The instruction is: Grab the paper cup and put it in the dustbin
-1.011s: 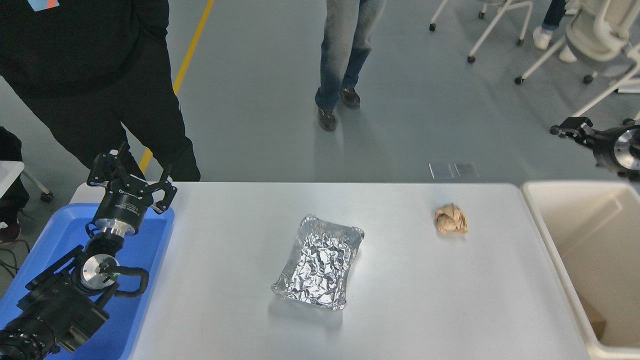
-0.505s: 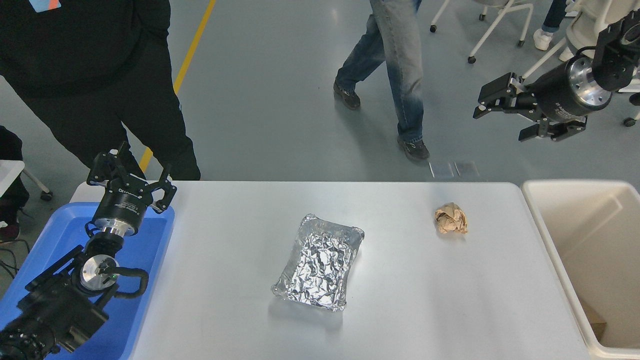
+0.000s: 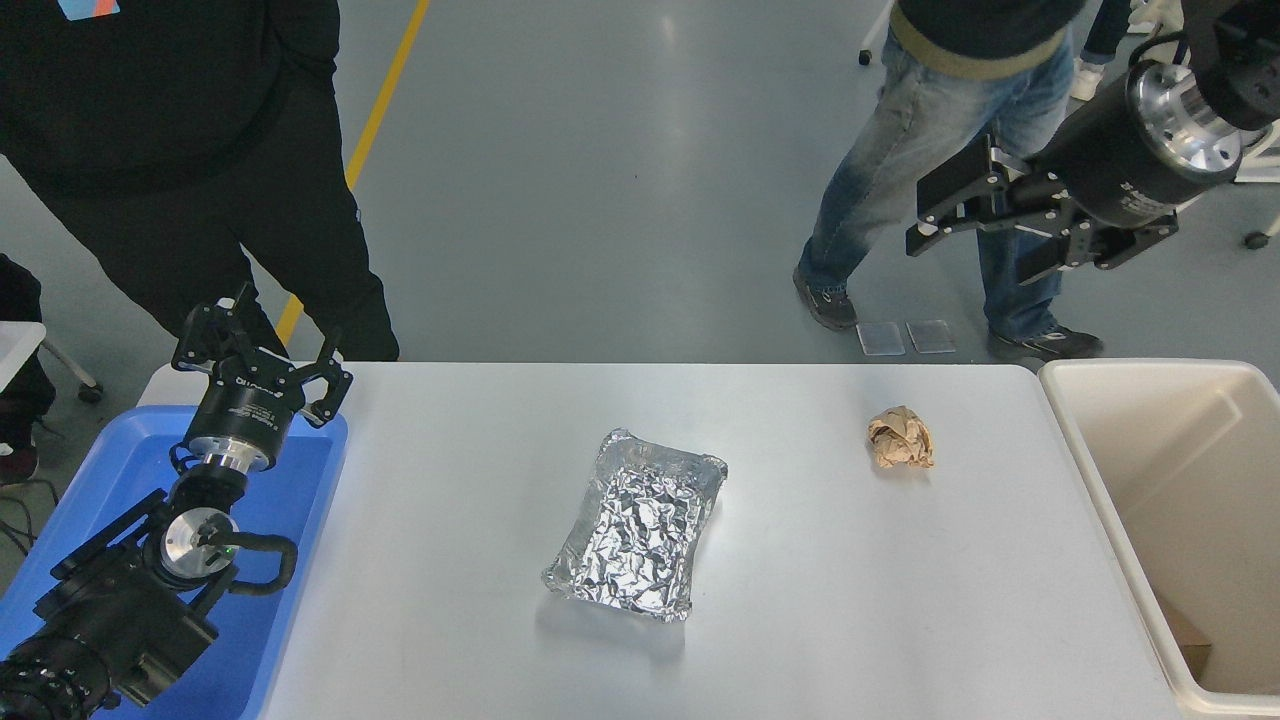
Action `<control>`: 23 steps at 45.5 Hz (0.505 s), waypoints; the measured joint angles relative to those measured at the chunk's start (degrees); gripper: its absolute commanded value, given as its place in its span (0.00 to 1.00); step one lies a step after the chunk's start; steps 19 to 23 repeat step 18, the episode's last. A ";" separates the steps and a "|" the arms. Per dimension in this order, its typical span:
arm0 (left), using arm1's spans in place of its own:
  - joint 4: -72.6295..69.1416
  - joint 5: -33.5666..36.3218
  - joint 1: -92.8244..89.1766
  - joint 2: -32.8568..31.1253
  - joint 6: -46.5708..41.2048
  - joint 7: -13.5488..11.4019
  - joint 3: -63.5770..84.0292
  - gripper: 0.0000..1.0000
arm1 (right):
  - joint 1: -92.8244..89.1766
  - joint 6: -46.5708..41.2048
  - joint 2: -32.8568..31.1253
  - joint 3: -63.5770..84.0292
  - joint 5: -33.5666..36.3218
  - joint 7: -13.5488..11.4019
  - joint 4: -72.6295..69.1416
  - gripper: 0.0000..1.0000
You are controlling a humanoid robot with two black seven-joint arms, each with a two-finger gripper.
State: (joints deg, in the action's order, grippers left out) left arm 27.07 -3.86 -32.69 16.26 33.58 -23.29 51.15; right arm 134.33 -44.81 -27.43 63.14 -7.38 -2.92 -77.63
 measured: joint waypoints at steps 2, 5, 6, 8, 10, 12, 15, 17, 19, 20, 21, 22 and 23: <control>0.00 0.00 0.00 0.00 0.00 0.00 0.00 0.99 | 0.00 -0.06 0.62 0.73 -1.07 -0.14 -0.50 1.00; 0.00 0.00 0.00 0.00 0.00 0.00 0.00 0.99 | -0.15 -0.07 1.09 1.25 -1.61 -0.21 -0.70 1.00; 0.00 0.00 0.00 0.00 0.00 0.00 0.00 0.99 | -0.23 -0.09 1.44 1.62 -1.95 -0.29 -0.85 1.00; 0.00 0.00 0.00 0.00 0.00 0.00 0.00 0.99 | -0.37 -0.11 1.96 2.16 -2.40 -0.45 -1.03 1.00; 0.00 0.00 0.00 0.00 0.00 0.00 0.00 0.99 | -0.49 -0.12 2.30 2.47 -2.67 -0.61 -1.11 1.00; 0.00 0.00 0.00 0.00 0.00 0.00 0.00 0.99 | -0.66 -0.13 2.58 2.74 -2.90 -0.80 -1.13 1.00; 0.00 0.00 0.00 0.00 0.00 0.00 0.00 0.99 | -0.89 -0.15 2.99 3.11 -3.20 -1.10 -1.13 1.00; 0.00 0.00 0.00 0.00 0.00 0.00 0.00 0.99 | -1.02 -0.16 3.21 3.31 -3.38 -1.32 -1.14 1.00; 0.00 0.00 0.00 0.00 0.00 0.00 0.00 0.99 | -1.06 -0.16 3.28 3.38 -3.44 -1.37 -1.14 1.00; 0.00 0.00 0.00 0.00 0.00 0.00 0.00 0.99 | -1.06 -0.16 3.28 3.38 -3.44 -1.37 -1.14 1.00; 0.00 0.00 0.00 0.00 0.00 0.00 0.00 0.99 | -1.06 -0.16 3.28 3.38 -3.44 -1.37 -1.14 1.00; 0.00 0.00 0.00 0.00 0.00 0.00 0.00 0.99 | -1.06 -0.16 3.28 3.38 -3.44 -1.37 -1.14 1.00; 0.00 0.00 0.00 0.00 0.00 0.00 0.00 0.99 | -1.06 -0.16 3.28 3.38 -3.44 -1.37 -1.14 1.00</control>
